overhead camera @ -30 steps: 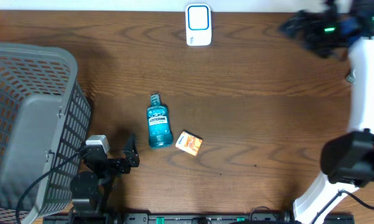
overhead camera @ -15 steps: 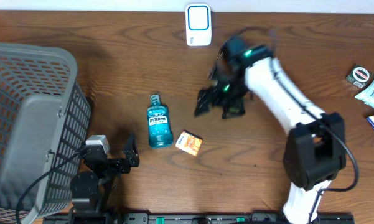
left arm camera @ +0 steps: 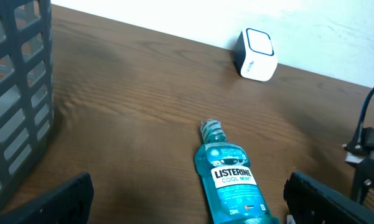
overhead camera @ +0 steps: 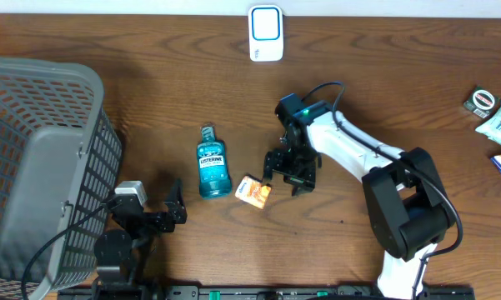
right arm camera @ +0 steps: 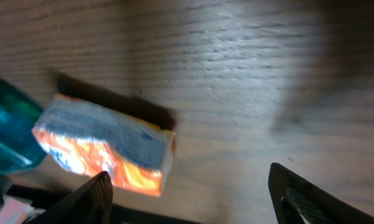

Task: Scan the item barcode
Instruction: 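Move the right gripper to the orange-white tissue pack and grasp it, then lift the tissue pack and hold it under the scanner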

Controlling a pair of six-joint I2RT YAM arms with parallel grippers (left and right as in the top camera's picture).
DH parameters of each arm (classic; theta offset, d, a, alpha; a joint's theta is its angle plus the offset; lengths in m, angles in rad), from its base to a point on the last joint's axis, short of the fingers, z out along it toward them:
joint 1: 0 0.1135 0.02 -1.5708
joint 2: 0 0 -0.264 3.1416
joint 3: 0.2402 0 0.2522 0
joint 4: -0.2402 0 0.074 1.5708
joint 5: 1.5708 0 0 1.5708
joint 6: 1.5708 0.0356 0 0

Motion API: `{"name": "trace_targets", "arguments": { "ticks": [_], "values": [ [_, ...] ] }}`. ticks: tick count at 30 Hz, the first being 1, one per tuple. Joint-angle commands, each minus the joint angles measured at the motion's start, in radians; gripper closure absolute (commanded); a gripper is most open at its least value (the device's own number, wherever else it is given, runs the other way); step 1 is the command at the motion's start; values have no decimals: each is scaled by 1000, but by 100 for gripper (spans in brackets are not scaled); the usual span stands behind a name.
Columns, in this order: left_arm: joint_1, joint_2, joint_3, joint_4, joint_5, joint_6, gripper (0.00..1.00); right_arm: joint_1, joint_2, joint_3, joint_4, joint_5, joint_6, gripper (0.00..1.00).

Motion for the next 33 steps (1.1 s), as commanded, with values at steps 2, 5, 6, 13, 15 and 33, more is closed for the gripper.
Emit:
{"name": "trace_targets", "arguments": {
  "ticks": [2,5,6,13,15,33],
  "values": [
    [5,-1,-14,-25,13,6,2,35,1,-33,57,3,76,26],
    [5,-1,-14,-25,13,6,2,58,1,-53,128,4,79,28],
    [5,-1,-14,-25,13,6,2,68,2,-62,159,8,87,29],
    [5,-1,-14,-25,13,6,2,106,2,-103,224,115,202,84],
    [5,-1,-14,-25,13,6,2,112,2,-105,220,116,201,99],
    [5,-1,-14,-25,13,6,2,-198,0,-39,-246,-655,-451,99]
  ]
}}
